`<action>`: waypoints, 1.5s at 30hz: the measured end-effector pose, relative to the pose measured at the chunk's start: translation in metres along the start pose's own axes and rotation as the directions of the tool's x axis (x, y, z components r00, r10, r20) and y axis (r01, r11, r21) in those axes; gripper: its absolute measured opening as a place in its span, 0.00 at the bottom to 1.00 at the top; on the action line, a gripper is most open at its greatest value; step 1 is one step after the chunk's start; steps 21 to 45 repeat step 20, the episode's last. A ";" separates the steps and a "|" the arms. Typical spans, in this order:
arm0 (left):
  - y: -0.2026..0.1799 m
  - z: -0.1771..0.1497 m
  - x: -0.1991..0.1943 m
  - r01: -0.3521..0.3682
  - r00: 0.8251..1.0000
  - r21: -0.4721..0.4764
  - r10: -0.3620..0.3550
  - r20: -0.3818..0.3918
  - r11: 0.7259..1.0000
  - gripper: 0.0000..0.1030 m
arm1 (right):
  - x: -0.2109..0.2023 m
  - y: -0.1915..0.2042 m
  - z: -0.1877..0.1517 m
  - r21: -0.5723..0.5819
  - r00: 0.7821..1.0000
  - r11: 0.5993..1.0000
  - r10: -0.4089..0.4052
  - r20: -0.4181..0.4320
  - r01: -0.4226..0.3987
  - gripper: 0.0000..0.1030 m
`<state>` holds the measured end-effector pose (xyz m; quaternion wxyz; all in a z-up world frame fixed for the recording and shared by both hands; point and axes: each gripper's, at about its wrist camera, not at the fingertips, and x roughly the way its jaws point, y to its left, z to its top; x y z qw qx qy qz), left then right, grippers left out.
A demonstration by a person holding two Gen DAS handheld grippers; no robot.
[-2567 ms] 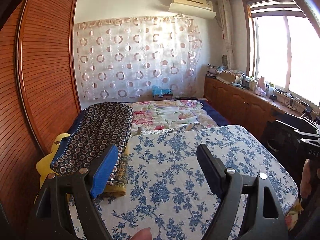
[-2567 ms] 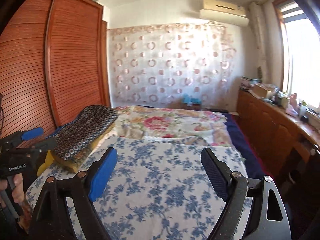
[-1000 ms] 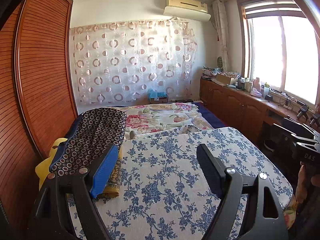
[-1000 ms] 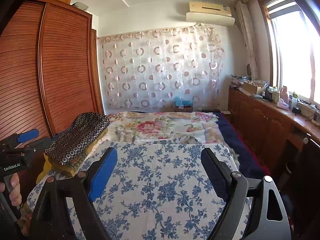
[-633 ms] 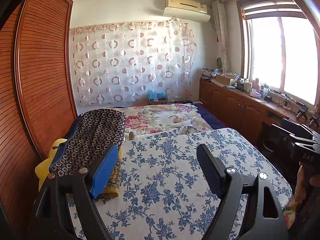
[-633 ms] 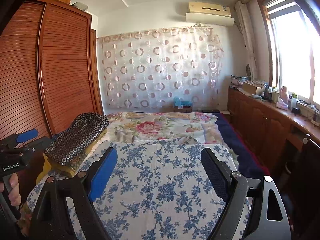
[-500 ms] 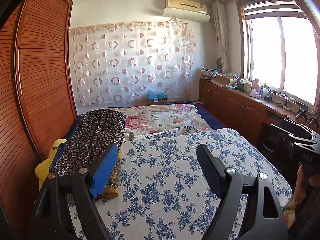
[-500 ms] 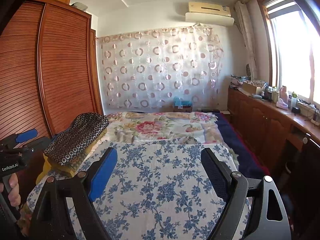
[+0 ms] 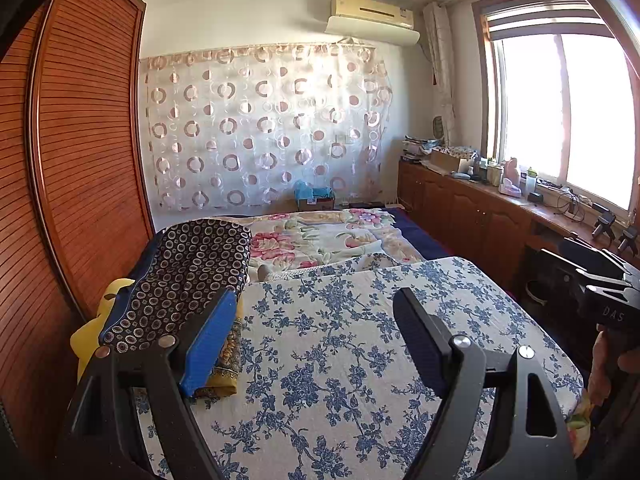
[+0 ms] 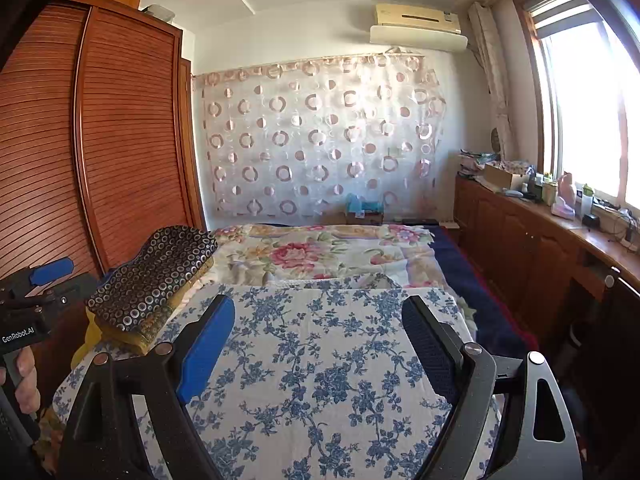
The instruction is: Fold small clothes
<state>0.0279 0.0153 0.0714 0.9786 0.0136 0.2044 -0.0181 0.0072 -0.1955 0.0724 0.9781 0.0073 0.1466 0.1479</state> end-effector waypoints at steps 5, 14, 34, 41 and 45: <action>0.000 0.000 0.000 0.000 1.000 -0.001 0.000 0.000 1.000 0.79 | 0.000 0.001 0.000 -0.001 1.000 1.000 0.000 0.001 0.000 0.84; 0.001 -0.001 0.000 0.000 1.000 -0.001 0.000 0.001 1.000 0.79 | 0.000 0.001 0.000 0.000 1.000 1.000 -0.001 0.001 0.001 0.84; 0.001 -0.001 0.000 0.000 1.000 -0.001 0.000 0.000 1.000 0.79 | -0.001 0.002 0.000 0.002 1.000 1.000 -0.002 0.000 0.002 0.84; 0.001 -0.001 0.000 0.000 1.000 -0.001 0.000 0.000 1.000 0.79 | -0.001 0.002 0.000 0.002 1.000 1.000 -0.002 0.000 0.002 0.84; 0.001 -0.001 0.000 0.000 1.000 -0.001 0.000 0.000 1.000 0.79 | -0.001 0.002 0.000 0.002 1.000 1.000 -0.002 0.000 0.002 0.84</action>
